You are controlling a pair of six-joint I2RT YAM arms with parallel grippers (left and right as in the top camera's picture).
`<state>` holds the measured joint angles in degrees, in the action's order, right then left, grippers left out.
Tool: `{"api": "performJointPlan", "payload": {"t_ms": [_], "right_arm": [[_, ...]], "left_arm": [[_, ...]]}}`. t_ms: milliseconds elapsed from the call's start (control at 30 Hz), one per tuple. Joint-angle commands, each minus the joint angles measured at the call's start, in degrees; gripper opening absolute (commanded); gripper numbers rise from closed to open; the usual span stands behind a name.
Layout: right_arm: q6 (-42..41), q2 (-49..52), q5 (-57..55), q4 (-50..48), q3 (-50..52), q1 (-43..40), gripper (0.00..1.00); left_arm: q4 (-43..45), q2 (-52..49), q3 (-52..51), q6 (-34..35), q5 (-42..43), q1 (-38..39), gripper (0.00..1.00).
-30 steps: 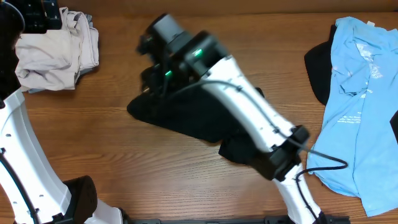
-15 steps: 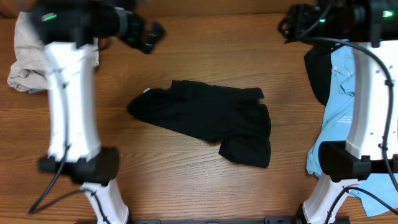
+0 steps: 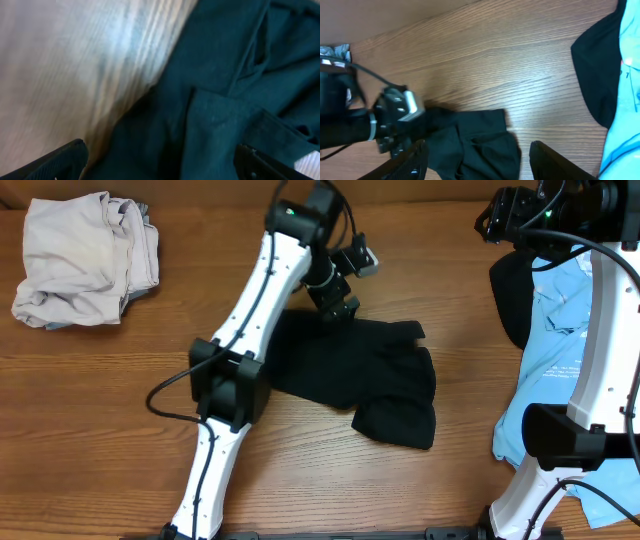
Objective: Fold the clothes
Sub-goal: 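Reach the left gripper to the black t-shirt and grasp its edge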
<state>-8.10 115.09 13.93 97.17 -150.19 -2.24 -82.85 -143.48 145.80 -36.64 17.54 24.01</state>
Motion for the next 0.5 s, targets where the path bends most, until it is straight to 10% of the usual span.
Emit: {"api": "performJointPlan", "payload": {"t_ms": [0, 467], "right_arm": [[0.9, 0.1, -1.1, -0.2, 0.2, 0.0, 0.69], [0.9, 0.1, -1.5, -0.1, 0.2, 0.0, 0.7]], "left_arm": [[-0.7, -2.1, 0.5, -2.2, 0.4, 1.2, 0.94], [-6.2, -8.0, 0.4, -6.1, 4.2, 3.9, 0.78]]}}
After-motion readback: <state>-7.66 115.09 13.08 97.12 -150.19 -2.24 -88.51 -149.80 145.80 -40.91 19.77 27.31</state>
